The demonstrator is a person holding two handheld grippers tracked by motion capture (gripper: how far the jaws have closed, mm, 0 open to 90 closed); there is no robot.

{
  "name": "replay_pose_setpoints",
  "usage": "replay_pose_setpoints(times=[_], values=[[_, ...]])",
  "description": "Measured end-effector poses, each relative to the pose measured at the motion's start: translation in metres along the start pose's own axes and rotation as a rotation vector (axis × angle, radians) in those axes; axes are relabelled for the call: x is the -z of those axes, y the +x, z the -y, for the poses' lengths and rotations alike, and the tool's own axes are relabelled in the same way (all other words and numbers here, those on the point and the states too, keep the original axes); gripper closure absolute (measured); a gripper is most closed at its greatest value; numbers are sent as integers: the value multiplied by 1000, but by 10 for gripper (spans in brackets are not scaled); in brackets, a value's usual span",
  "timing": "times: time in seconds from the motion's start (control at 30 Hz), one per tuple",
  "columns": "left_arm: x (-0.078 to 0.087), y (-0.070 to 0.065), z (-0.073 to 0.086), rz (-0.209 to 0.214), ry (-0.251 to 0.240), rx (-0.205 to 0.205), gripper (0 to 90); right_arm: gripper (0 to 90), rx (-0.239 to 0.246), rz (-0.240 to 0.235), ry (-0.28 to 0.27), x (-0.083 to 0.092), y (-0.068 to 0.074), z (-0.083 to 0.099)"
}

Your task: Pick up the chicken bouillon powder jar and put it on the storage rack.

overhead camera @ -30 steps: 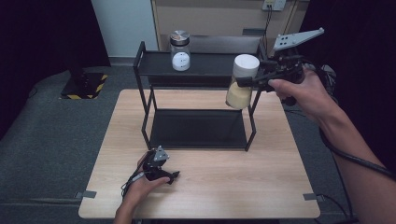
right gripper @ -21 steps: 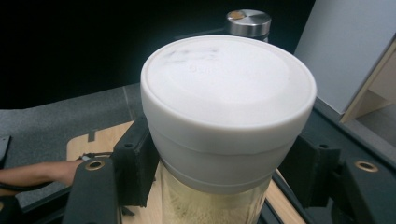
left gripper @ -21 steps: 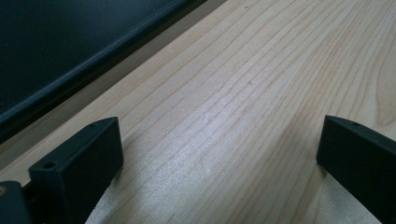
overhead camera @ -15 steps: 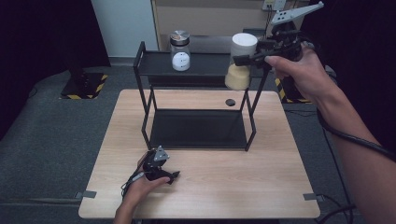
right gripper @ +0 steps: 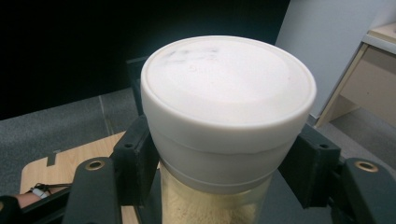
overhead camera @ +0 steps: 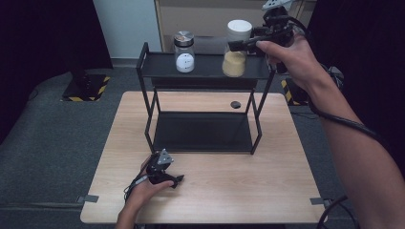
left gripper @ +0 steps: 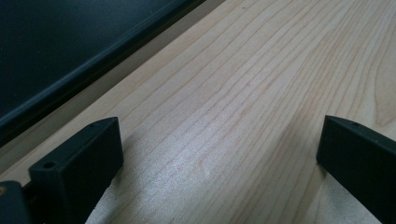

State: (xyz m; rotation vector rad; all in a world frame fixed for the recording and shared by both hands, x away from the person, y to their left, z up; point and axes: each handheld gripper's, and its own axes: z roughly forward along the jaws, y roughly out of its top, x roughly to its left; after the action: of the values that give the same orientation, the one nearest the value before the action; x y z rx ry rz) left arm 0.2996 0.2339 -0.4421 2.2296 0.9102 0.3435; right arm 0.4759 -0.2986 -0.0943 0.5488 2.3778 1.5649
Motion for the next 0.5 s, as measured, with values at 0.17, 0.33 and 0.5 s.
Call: replay_pose_setpoints(times=[0.17,0.33,0.5], values=[[-1,1,-1,4,0,-4,0,361,-9,9,5,-11,-8,-2],[-1,3,-1,12,-1,-11,0,360,-18,16,8,-20,-14,-1],[-1,3,-1,14,1,-13,0,360,-24,23,14,-28,-19,0]])
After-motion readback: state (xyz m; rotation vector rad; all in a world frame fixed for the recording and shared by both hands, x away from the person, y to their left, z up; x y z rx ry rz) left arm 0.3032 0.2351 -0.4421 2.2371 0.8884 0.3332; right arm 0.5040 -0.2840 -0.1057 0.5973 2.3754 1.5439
